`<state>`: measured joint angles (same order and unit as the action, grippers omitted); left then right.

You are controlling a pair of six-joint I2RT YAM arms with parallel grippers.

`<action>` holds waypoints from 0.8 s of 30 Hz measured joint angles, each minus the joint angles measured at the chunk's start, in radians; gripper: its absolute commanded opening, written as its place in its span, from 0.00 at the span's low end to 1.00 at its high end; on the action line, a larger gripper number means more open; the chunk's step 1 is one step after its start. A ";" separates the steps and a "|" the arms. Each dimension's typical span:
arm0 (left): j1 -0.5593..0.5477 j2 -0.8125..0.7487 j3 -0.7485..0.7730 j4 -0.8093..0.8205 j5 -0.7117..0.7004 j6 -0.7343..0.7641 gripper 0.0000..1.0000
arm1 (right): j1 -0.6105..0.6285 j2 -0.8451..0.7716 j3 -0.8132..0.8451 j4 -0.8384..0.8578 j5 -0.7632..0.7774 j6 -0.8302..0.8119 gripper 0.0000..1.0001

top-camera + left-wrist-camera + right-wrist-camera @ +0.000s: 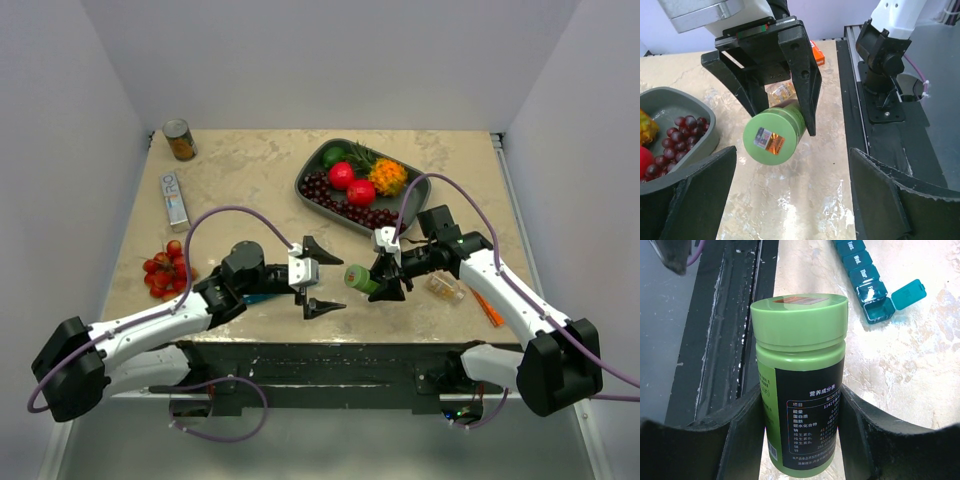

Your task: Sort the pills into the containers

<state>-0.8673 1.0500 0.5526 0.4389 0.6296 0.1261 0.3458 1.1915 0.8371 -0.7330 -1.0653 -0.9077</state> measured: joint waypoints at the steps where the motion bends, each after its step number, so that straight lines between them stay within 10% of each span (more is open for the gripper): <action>1: -0.007 0.011 0.008 -0.003 -0.007 0.010 0.98 | 0.000 0.000 0.000 -0.001 0.000 -0.001 0.00; 16: -0.034 0.156 0.124 -0.065 -0.085 0.126 0.91 | 0.000 0.000 0.000 -0.008 0.000 -0.003 0.00; 24: -0.046 0.200 0.153 -0.116 -0.082 0.159 0.52 | 0.000 0.000 0.000 -0.008 0.000 -0.003 0.00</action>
<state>-0.9134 1.2495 0.7059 0.3233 0.5480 0.2855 0.3458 1.1915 0.8371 -0.7406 -1.0657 -0.9108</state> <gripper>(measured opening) 0.697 0.545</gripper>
